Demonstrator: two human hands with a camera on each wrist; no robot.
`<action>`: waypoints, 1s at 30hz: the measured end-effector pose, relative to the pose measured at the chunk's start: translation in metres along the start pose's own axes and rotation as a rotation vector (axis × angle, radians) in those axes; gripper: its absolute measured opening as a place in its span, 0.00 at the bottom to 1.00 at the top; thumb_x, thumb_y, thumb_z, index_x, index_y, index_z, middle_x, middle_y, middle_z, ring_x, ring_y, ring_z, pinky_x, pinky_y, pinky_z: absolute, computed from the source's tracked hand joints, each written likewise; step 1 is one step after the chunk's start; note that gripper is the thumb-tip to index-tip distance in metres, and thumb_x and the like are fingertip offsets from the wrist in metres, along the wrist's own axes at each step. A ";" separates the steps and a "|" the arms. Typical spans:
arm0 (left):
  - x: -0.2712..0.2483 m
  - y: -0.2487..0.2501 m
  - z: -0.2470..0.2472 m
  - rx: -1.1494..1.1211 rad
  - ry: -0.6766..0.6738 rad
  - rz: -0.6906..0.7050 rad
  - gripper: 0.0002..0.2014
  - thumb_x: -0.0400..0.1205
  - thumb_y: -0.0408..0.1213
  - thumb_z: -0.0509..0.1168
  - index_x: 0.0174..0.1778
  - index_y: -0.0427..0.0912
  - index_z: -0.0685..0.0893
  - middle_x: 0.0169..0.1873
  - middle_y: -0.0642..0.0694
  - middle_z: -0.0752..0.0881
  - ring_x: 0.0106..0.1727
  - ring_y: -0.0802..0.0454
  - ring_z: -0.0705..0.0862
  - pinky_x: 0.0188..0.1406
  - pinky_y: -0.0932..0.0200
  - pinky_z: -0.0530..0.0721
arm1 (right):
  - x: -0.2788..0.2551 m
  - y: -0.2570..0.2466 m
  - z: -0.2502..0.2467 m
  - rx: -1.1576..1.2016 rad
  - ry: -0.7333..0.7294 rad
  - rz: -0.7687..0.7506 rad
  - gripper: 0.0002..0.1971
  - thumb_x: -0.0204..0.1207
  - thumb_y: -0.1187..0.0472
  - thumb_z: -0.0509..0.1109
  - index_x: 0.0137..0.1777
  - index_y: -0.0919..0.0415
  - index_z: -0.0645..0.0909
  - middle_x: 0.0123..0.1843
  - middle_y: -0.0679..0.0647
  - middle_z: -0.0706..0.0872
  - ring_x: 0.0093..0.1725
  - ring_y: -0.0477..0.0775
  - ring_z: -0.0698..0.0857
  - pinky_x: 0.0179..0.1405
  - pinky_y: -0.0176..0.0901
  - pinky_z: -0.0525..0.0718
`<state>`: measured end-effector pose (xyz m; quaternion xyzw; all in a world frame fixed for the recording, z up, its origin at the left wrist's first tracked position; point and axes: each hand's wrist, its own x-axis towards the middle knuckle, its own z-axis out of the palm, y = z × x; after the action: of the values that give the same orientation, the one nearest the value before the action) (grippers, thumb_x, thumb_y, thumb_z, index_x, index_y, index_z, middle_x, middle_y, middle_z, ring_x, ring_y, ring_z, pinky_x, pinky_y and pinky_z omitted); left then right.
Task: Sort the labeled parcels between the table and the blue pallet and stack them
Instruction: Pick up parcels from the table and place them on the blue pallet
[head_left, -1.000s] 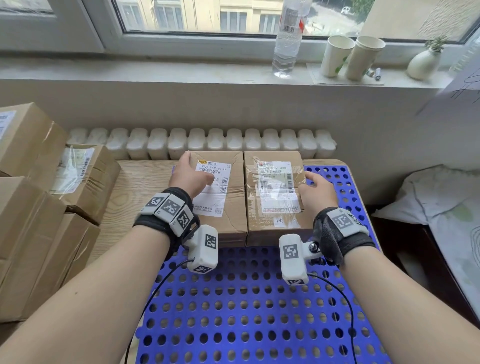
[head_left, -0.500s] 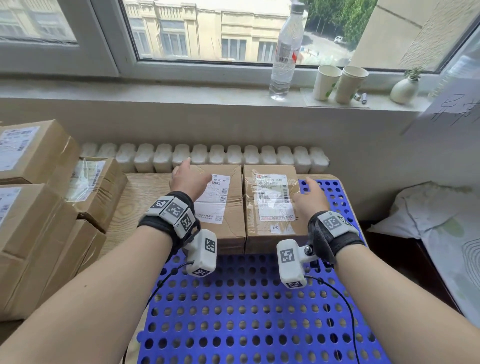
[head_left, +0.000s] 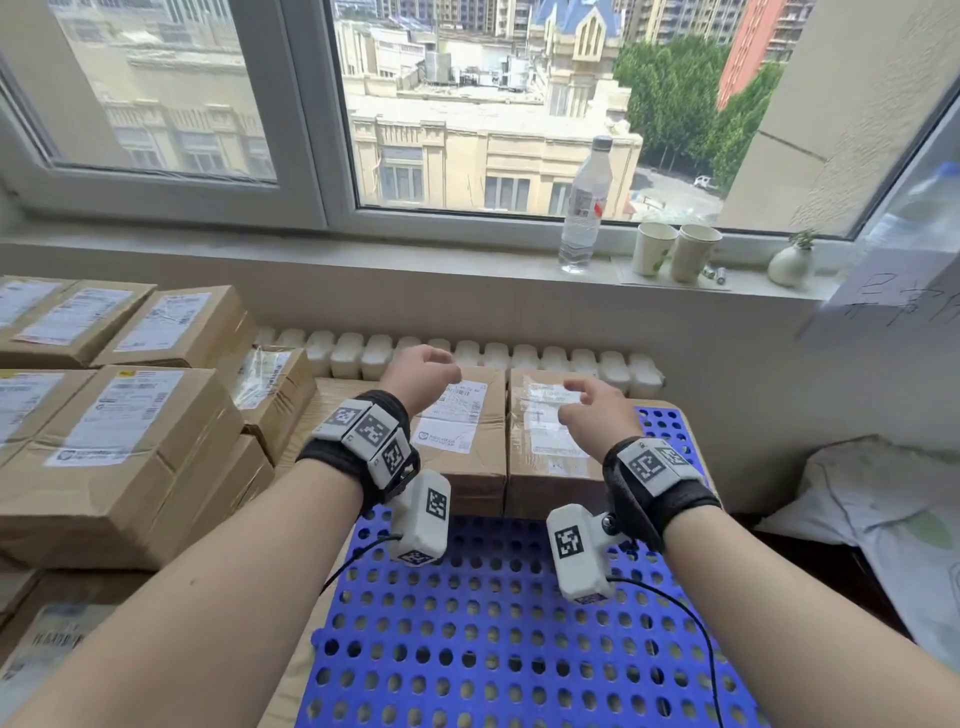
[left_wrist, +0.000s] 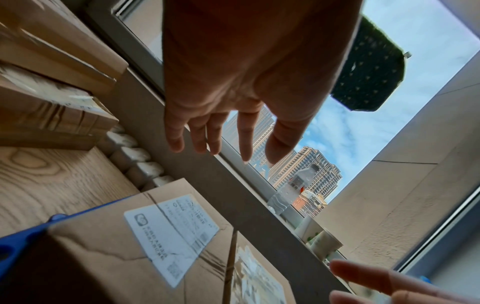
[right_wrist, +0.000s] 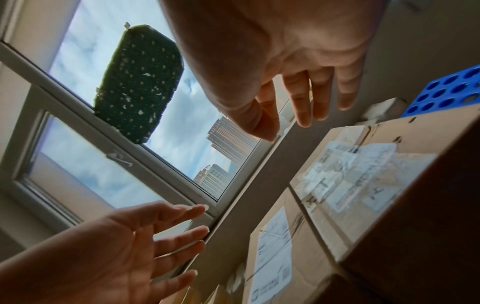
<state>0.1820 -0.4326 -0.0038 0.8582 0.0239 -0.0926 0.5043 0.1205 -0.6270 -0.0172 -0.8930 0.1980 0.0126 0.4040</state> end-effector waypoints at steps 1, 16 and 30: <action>-0.009 0.001 -0.001 -0.001 0.004 0.008 0.17 0.80 0.33 0.66 0.66 0.39 0.81 0.61 0.43 0.83 0.54 0.52 0.79 0.50 0.59 0.74 | -0.007 -0.001 0.000 -0.004 -0.011 -0.020 0.24 0.76 0.65 0.62 0.73 0.52 0.74 0.68 0.58 0.80 0.50 0.55 0.82 0.42 0.42 0.77; -0.166 -0.044 -0.033 0.006 0.108 -0.101 0.12 0.80 0.32 0.66 0.59 0.38 0.84 0.52 0.44 0.83 0.52 0.51 0.78 0.43 0.61 0.74 | -0.133 0.001 0.041 0.064 -0.191 -0.190 0.16 0.76 0.62 0.65 0.63 0.52 0.83 0.62 0.53 0.85 0.62 0.55 0.82 0.62 0.46 0.80; -0.248 -0.108 -0.163 -0.013 0.295 -0.098 0.11 0.79 0.33 0.67 0.57 0.42 0.86 0.52 0.47 0.85 0.53 0.54 0.81 0.43 0.65 0.78 | -0.226 -0.101 0.135 0.113 -0.337 -0.391 0.16 0.73 0.67 0.63 0.52 0.52 0.89 0.41 0.47 0.86 0.34 0.43 0.79 0.36 0.35 0.77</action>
<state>-0.0535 -0.2252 0.0262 0.8569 0.1405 0.0103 0.4959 -0.0324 -0.3916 0.0053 -0.8756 -0.0479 0.0719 0.4752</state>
